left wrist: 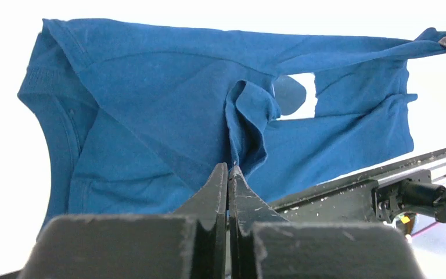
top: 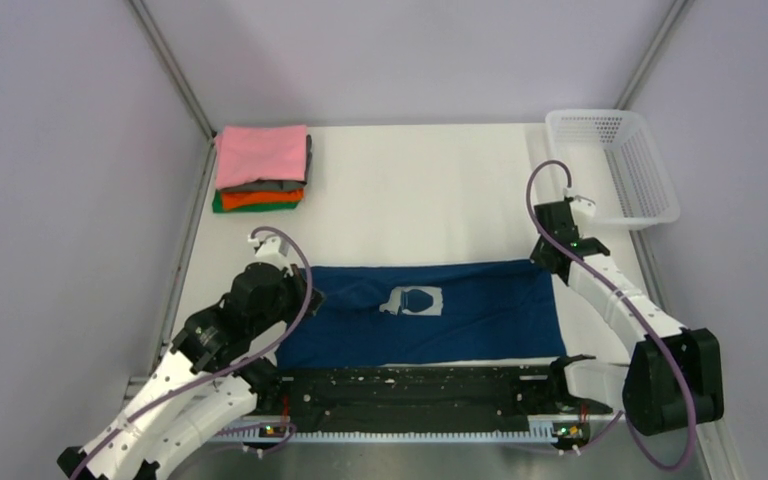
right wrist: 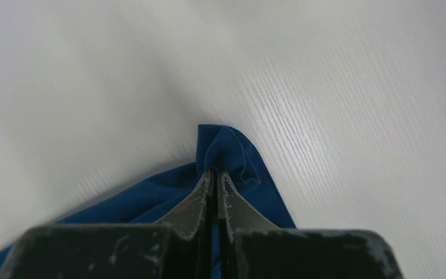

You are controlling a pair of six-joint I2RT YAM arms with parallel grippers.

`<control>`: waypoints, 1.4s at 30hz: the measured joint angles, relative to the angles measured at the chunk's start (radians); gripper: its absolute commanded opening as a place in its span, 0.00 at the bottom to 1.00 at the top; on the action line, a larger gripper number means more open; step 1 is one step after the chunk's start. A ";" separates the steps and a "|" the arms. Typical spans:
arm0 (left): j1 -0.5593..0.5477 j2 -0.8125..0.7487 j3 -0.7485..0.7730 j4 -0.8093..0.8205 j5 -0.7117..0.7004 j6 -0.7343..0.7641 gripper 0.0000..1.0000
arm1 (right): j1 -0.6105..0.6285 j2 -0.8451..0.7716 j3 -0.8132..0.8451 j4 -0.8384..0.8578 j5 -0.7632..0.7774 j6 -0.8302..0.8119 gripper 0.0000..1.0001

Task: Fold and stack the t-shirts
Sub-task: Fold the other side of the tshirt into a rectangle

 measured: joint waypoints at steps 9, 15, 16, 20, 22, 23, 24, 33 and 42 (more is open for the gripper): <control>0.000 -0.059 -0.071 -0.059 0.055 -0.120 0.23 | 0.000 -0.044 -0.048 -0.030 -0.026 0.001 0.27; -0.002 -0.155 -0.191 -0.181 0.092 -0.256 0.98 | 0.004 -0.059 -0.081 -0.129 0.027 0.042 0.83; -0.003 -0.180 -0.193 -0.197 0.095 -0.269 0.99 | 0.004 -0.063 -0.081 -0.140 0.041 0.054 0.94; -0.003 -0.219 -0.181 -0.191 0.098 -0.283 0.99 | 0.004 -0.106 -0.081 -0.172 0.078 0.064 0.99; -0.003 -0.193 -0.172 -0.155 0.101 -0.269 0.99 | 0.004 -0.130 -0.081 -0.170 0.059 0.051 0.99; -0.003 -0.163 -0.166 -0.129 0.108 -0.259 0.99 | 0.004 -0.141 -0.081 -0.164 0.038 0.041 0.99; -0.003 -0.120 -0.160 -0.096 0.117 -0.248 0.99 | 0.004 -0.153 -0.081 -0.149 0.002 0.027 0.99; -0.027 0.454 -0.119 0.265 0.209 -0.150 0.99 | 0.005 -0.178 -0.119 -0.008 -0.281 -0.092 0.99; -0.213 0.724 -0.025 0.388 0.217 -0.130 0.99 | 0.005 -0.192 -0.125 0.000 -0.327 -0.115 0.99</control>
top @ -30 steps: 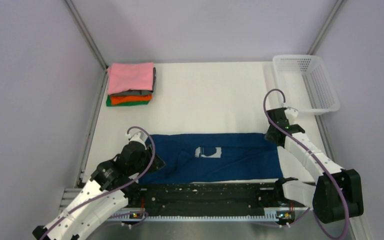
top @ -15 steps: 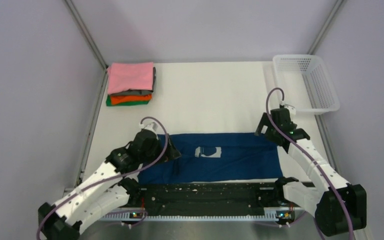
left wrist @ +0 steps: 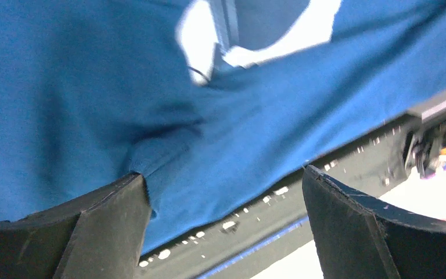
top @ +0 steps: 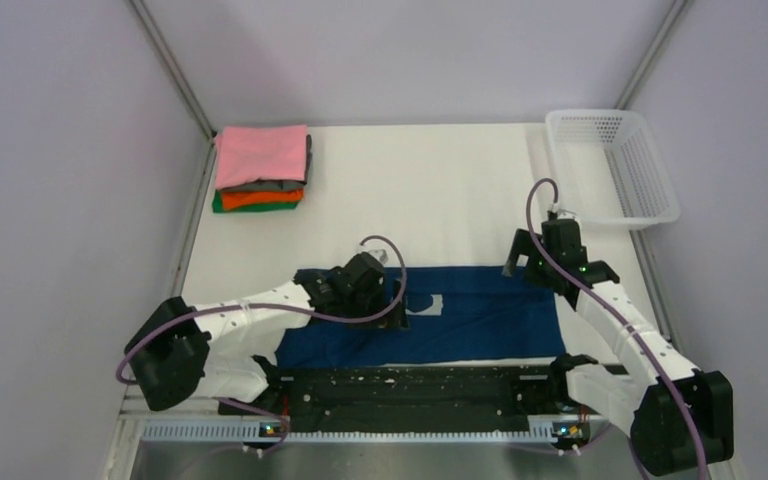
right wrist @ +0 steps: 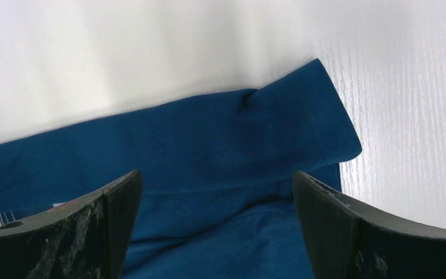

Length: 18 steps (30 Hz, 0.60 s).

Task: Fold and stack the t-shirts
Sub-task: Fold the other side of the tshirt into a rectangle

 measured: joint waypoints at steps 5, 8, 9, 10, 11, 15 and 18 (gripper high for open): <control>-0.174 0.032 0.079 -0.006 -0.016 0.020 0.99 | 0.000 0.000 0.000 0.002 -0.016 0.000 0.99; -0.245 0.046 0.154 -0.018 -0.025 0.043 0.99 | 0.000 -0.001 -0.002 0.006 -0.021 -0.001 0.99; -0.258 0.048 0.174 -0.023 -0.030 0.050 0.99 | 0.000 -0.003 -0.003 0.006 -0.023 -0.003 0.99; -0.265 0.048 0.185 -0.027 -0.036 0.053 0.99 | 0.000 -0.006 -0.006 0.008 -0.026 -0.005 0.99; -0.269 0.048 0.193 -0.035 -0.048 0.057 0.99 | 0.000 -0.010 -0.008 0.008 -0.030 -0.008 0.99; -0.270 0.033 0.195 -0.113 -0.130 0.060 0.99 | 0.000 -0.021 -0.013 0.016 -0.046 -0.010 0.99; -0.264 -0.001 0.195 -0.185 -0.219 0.039 0.99 | 0.000 -0.024 -0.014 0.027 -0.067 -0.015 0.99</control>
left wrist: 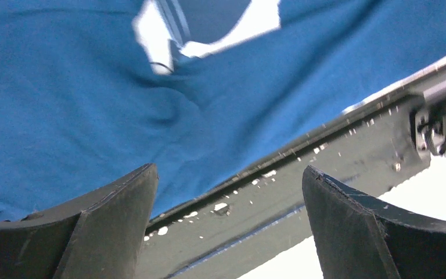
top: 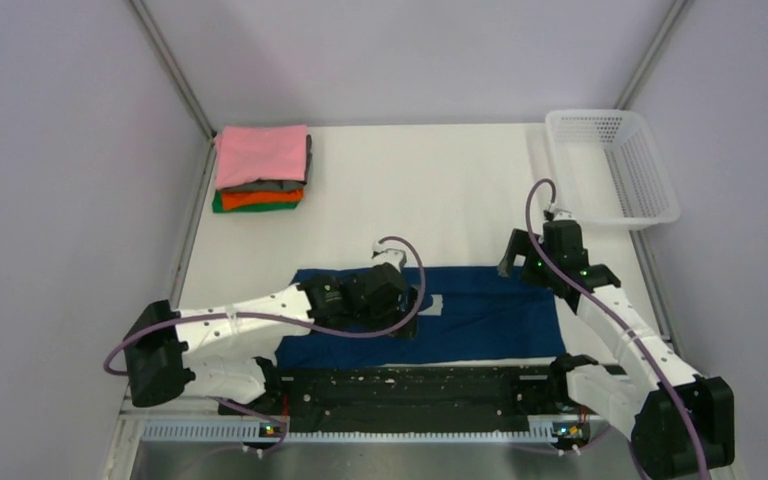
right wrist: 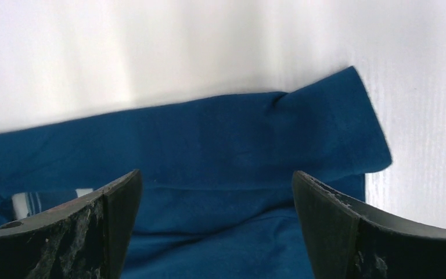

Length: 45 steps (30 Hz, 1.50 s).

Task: Fold and stack the t-shirts
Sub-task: Fold the other side of the tshirt into a rectangle, then rotate the tshirt 90 degrees

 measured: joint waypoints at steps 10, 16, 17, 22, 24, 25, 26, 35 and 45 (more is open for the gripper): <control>0.419 -0.077 -0.229 0.182 -0.041 -0.098 0.99 | 0.002 0.126 -0.058 0.144 -0.213 0.017 0.99; 0.577 0.082 -0.217 0.267 -0.027 -0.129 0.99 | 0.015 0.210 -0.071 0.178 -0.229 0.035 0.99; 0.592 0.117 -0.185 0.266 -0.033 -0.138 0.99 | 0.018 0.214 -0.071 0.181 -0.228 0.038 0.99; 0.657 0.392 0.086 0.249 -0.099 -0.137 0.99 | 0.072 0.215 -0.077 0.193 -0.217 0.055 0.99; 0.676 0.544 0.277 0.216 -0.116 -0.118 0.99 | 0.122 0.211 -0.079 0.193 -0.204 0.071 0.99; 0.682 0.605 0.357 0.213 -0.114 -0.109 0.99 | 0.145 0.208 -0.083 0.196 -0.202 0.077 0.99; 0.691 0.682 0.465 0.198 -0.105 -0.096 0.99 | 0.170 0.202 -0.088 0.196 -0.199 0.089 0.99; 0.716 1.390 1.493 0.319 0.213 -0.068 0.99 | 0.455 0.214 -0.118 0.280 -0.331 0.183 0.99; 0.716 1.576 1.572 0.776 0.405 -0.333 0.99 | 0.533 0.136 -0.102 0.295 -0.439 0.158 0.99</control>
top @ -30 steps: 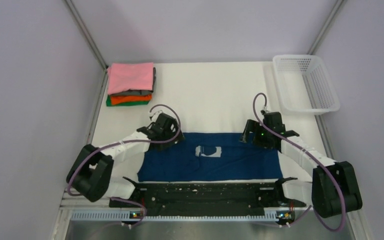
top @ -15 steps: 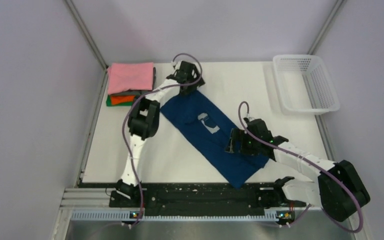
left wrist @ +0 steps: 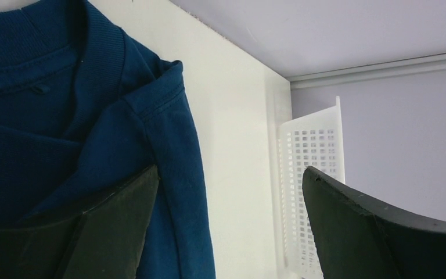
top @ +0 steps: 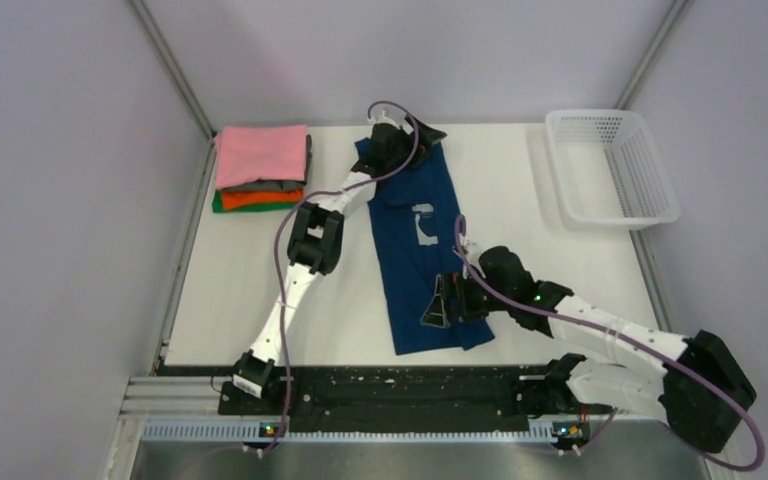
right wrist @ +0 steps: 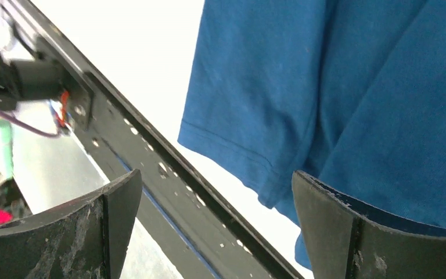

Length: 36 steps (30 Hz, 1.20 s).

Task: Fold and stack the t-shirts
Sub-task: Rotate the tshirt 90 degrees, then grab the bottom of the folded rectangular tshirt with both arms

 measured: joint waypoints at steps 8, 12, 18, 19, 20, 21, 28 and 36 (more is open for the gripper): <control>-0.002 0.032 0.026 0.077 -0.011 -0.043 0.99 | 0.003 -0.333 -0.045 0.035 0.245 0.080 0.99; -0.006 0.018 0.043 -0.005 0.013 0.021 0.99 | 0.003 -0.433 -0.072 -0.051 0.394 0.125 0.99; -0.014 -0.279 -0.195 -0.260 0.071 0.215 0.99 | 0.002 -0.423 -0.071 -0.233 0.523 0.193 0.95; -0.017 -0.365 -0.252 -0.317 0.073 0.248 0.99 | 0.002 -0.419 -0.071 -0.265 0.538 0.206 0.95; -0.021 -0.459 -0.311 -0.373 0.071 0.279 0.99 | 0.002 -0.417 -0.071 -0.292 0.550 0.215 0.96; -0.027 -0.581 -0.390 -0.430 0.060 0.313 0.99 | 0.000 -0.415 -0.071 -0.326 0.565 0.227 0.96; -0.228 -1.450 -1.102 -0.461 -0.242 0.380 0.98 | -0.056 -0.368 -0.071 -0.413 0.597 0.243 0.90; -0.423 -1.632 -1.768 -0.588 -0.336 0.196 0.84 | -0.072 -0.359 -0.105 -0.397 0.561 0.231 0.67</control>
